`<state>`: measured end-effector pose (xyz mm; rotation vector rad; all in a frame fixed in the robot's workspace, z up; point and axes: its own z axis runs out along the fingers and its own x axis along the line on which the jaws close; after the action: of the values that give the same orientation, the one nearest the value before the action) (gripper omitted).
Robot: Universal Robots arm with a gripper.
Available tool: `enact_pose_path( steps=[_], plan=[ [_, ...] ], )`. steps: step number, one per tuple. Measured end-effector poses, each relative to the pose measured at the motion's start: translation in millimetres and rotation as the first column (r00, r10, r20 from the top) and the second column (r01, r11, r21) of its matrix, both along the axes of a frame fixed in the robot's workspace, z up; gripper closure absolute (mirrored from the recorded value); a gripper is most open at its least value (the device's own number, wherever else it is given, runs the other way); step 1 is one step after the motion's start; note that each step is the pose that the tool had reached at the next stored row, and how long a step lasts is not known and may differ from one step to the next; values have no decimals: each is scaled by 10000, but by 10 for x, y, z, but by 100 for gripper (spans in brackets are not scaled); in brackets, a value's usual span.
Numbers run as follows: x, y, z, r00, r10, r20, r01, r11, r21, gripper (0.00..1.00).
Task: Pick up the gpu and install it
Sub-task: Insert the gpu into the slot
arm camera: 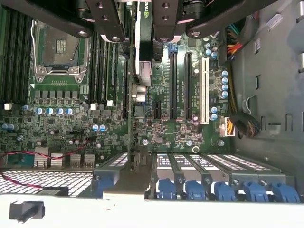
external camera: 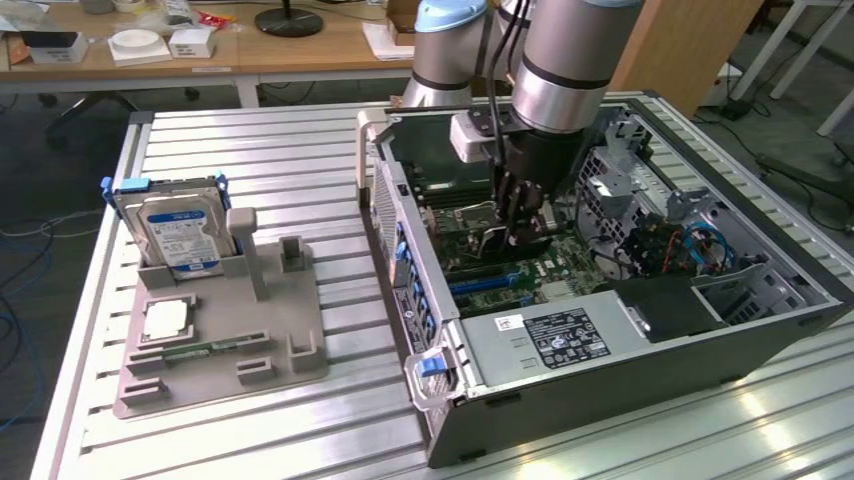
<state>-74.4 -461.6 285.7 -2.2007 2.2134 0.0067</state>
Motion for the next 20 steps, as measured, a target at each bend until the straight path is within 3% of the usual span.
enact_pose_path(
  steps=[20],
  plan=[
    [-12,0,-153,10000,-2,1,2,10000,1,73]
  ],
)
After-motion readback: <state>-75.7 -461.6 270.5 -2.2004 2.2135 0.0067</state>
